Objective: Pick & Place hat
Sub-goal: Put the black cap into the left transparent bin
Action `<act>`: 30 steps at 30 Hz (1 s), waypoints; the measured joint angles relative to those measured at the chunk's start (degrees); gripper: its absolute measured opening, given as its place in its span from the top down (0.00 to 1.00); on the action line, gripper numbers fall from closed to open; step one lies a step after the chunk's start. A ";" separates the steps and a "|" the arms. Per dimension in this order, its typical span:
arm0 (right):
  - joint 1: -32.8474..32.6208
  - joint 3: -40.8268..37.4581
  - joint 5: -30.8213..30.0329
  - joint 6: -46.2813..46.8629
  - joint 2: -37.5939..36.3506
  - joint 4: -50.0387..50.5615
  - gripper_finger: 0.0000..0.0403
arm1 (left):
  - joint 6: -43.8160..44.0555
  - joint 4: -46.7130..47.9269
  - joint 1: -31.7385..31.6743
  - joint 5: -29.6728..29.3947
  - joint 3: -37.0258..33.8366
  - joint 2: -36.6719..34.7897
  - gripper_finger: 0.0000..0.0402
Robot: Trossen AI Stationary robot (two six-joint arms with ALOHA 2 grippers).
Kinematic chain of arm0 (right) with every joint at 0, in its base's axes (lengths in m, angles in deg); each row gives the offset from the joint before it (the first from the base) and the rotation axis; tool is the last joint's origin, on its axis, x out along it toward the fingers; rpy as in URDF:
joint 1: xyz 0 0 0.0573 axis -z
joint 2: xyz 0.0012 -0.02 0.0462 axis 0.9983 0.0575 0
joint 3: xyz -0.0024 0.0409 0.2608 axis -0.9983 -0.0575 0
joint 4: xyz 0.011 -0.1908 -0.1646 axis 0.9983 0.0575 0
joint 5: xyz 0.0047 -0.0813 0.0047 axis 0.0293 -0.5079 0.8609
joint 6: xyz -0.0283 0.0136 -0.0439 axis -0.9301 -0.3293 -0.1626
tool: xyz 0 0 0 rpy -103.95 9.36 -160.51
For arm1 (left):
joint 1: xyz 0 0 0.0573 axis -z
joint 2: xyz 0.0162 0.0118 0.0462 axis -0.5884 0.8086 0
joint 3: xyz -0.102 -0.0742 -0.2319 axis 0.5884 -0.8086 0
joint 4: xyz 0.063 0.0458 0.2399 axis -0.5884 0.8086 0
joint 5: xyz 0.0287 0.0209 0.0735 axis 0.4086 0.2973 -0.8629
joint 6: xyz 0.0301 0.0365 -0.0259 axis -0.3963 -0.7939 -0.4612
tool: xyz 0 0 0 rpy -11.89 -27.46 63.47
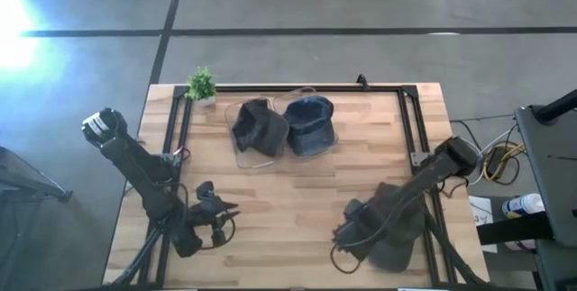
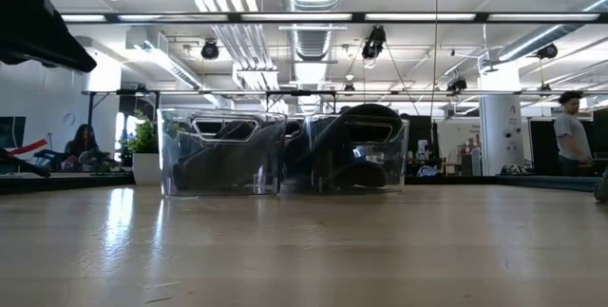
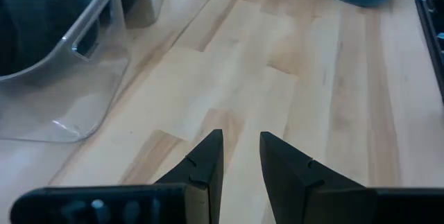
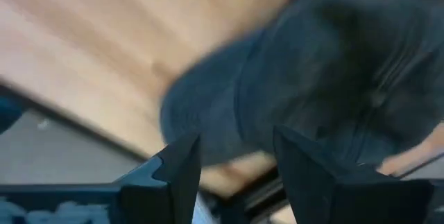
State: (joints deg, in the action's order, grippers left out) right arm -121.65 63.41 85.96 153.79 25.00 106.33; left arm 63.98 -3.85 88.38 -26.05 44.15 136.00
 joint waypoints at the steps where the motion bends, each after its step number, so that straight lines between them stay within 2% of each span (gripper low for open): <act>1: -0.37 -2.02 1.91 0.56 -0.34 -1.39 0.56 | -0.15 -0.17 -0.02 0.34 0.00 -0.01 0.78; 3: -0.57 -5.74 4.20 1.58 0.14 -4.29 0.55 | -0.38 -0.14 -0.02 1.77 0.00 -0.01 0.78; 13: 1.02 -20.81 5.82 4.41 -3.79 -13.24 0.49 | -0.53 -1.98 -0.09 5.53 0.00 -0.01 0.78; 19: 0.95 -29.28 6.27 7.78 -6.51 -26.11 0.49 | -0.53 -2.61 -0.09 5.79 0.00 -0.01 0.78; 23: 1.13 -33.92 4.54 9.91 -6.83 -33.43 0.60 | -0.39 -2.62 -0.09 5.79 0.00 -0.01 0.78; 27: 1.60 -34.98 0.70 10.69 -6.85 -36.61 0.82 | 0.62 -2.62 -0.09 6.19 0.00 -0.01 0.78; 29: 2.33 -33.69 -3.49 9.87 -6.83 -36.30 0.93 | 1.76 -2.62 -0.09 6.24 0.00 -0.01 0.78; 30: 3.04 -32.77 -6.06 9.10 -6.82 -36.32 0.95 | 2.48 -2.62 -0.09 6.23 0.00 -0.01 0.78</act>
State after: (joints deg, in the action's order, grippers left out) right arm -118.61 30.63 79.90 162.89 18.18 70.01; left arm 66.46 -6.47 88.29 -19.82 44.15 136.00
